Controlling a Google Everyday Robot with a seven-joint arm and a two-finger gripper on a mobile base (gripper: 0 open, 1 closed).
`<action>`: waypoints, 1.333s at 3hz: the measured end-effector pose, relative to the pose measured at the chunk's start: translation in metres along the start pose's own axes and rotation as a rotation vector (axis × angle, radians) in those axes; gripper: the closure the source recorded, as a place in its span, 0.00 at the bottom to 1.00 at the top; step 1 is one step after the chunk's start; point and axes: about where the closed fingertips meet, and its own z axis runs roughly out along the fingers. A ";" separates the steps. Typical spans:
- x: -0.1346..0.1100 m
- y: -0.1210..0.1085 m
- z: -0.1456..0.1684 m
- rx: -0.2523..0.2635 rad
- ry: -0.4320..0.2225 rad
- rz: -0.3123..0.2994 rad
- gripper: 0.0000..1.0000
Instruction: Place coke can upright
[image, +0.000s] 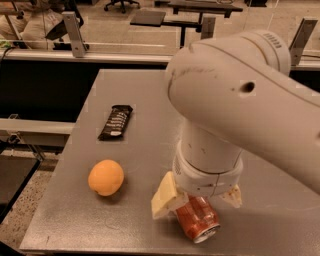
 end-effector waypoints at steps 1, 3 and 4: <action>0.001 0.001 0.005 -0.016 -0.031 0.005 0.47; 0.041 -0.015 -0.043 0.152 -0.181 0.339 1.00; 0.074 -0.015 -0.073 0.343 -0.291 0.578 1.00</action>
Offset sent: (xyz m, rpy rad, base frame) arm 0.0107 0.0046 0.0095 -0.0232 0.1113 -0.1667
